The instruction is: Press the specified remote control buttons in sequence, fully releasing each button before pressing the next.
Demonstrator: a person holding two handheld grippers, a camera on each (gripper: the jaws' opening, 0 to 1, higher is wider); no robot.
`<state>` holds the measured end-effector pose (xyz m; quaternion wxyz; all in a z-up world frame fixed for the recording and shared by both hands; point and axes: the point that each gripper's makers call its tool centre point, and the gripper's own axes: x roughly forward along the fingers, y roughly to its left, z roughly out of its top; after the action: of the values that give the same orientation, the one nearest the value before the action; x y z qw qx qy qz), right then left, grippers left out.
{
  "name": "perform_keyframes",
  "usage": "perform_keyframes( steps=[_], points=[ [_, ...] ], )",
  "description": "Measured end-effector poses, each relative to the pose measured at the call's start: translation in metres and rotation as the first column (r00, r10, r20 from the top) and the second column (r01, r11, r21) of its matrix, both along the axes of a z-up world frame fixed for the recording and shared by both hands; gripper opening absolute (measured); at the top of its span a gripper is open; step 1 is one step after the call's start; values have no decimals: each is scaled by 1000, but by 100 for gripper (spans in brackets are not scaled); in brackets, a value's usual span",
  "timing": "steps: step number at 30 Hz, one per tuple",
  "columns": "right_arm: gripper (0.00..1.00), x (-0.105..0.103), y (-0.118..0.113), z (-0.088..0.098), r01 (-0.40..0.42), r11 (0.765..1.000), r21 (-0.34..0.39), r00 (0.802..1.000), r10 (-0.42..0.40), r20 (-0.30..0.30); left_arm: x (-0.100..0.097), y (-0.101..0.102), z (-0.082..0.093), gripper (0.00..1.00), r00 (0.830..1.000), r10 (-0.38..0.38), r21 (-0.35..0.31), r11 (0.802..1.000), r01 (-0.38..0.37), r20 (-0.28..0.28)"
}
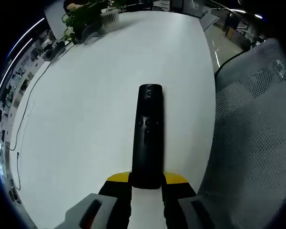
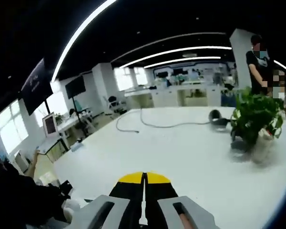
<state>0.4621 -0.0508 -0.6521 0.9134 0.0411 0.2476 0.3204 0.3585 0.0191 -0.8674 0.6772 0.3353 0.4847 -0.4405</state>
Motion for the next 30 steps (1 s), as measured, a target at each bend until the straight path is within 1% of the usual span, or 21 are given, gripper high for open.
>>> perform_keyframes(
  steps=[1, 4, 9, 13, 15, 17, 18, 20, 22, 24, 27, 30],
  points=[
    [0, 0, 2, -6, -4, 1000, 0, 1000, 4, -24, -1, 0, 0, 24, 1000, 1, 2, 1000, -1, -1],
    [0, 1, 3, -19, -2, 1000, 3, 999, 3, -48, -2, -1, 0, 24, 1000, 8, 1, 1000, -8, 1],
    [0, -2, 4, -49, 3, 1000, 0, 992, -3, -126, -3, 0, 1, 24, 1000, 26, -29, 999, -26, 9],
    [0, -10, 4, -74, -5, 1000, -22, 985, 1, -172, -6, -1, 1, 24, 999, 45, -47, 998, -44, 20],
    [0, -15, 3, -86, -21, 999, -48, 982, 11, -189, -7, -2, 1, 24, 999, 46, -51, 998, -44, 27],
    [0, -18, 0, -93, -24, 998, -62, 980, 12, -198, -7, -2, 1, 24, 998, 51, -60, 997, -49, 28],
    [0, -19, -2, -97, -21, 998, -64, 977, 7, -211, -7, -2, 1, 24, 998, 52, -65, 997, -50, 30],
    [0, -20, -3, -99, -17, 998, -63, 973, 1, -232, -8, -2, 1, 24, 998, 48, -75, 996, -45, 35],
    [0, -20, -4, -101, -12, 997, -75, 973, -6, -232, -8, -2, 2, 24, 998, 37, -80, 996, -33, 45],
    [0, -22, -6, -110, -13, 996, -93, 966, -11, -259, -8, -2, 2, 24, 998, 32, -99, 995, -27, 49],
    [0, -25, -5, -118, -22, 995, -96, 952, -8, -305, -8, -2, 2, 24, 998, 25, -122, 992, -18, 52],
    [0, -27, -6, -125, -27, 994, -111, 945, -11, -328, -8, -2, 2, 24, 999, 17, -138, 990, -10, 48]
  ],
)
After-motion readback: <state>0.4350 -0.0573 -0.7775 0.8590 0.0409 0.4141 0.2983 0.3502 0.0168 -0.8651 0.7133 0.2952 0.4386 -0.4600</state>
